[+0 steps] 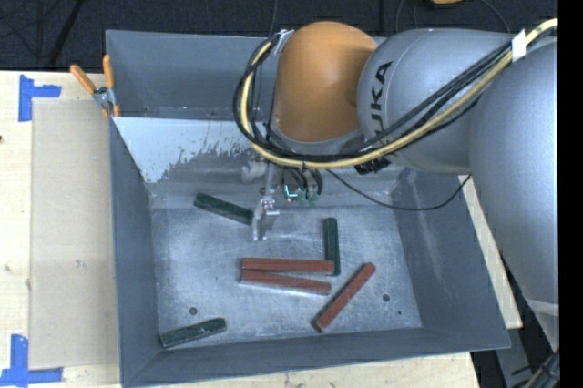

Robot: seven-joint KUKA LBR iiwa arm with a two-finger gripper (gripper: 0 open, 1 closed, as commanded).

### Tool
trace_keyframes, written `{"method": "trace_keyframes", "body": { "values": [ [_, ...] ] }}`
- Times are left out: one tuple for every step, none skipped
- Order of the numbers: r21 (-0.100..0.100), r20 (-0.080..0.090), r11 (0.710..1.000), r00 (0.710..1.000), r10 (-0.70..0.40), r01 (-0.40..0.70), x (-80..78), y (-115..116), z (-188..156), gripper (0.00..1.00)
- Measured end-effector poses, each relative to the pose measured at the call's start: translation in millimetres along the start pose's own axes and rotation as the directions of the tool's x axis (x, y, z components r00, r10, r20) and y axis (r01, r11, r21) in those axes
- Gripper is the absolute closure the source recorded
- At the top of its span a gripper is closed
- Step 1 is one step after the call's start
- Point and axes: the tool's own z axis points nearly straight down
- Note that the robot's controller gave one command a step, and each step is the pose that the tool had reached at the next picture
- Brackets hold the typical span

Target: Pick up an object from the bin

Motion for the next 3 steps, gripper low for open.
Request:
{"method": "trace_keyframes", "body": {
  "values": [
    [-0.001, 0.007, 1.0, 1.0, 0.002, -0.002, -1.6, -0.5, -4.9, 0.0],
    [-0.012, 0.035, 0.991, 0.991, 0.132, -0.131, 1.1, -4.1, 77.6, 1.0],
    [-0.009, 0.017, 0.992, 0.991, 0.129, -0.129, 5.1, -2.5, 79.3, 0.0]
  ]
}}
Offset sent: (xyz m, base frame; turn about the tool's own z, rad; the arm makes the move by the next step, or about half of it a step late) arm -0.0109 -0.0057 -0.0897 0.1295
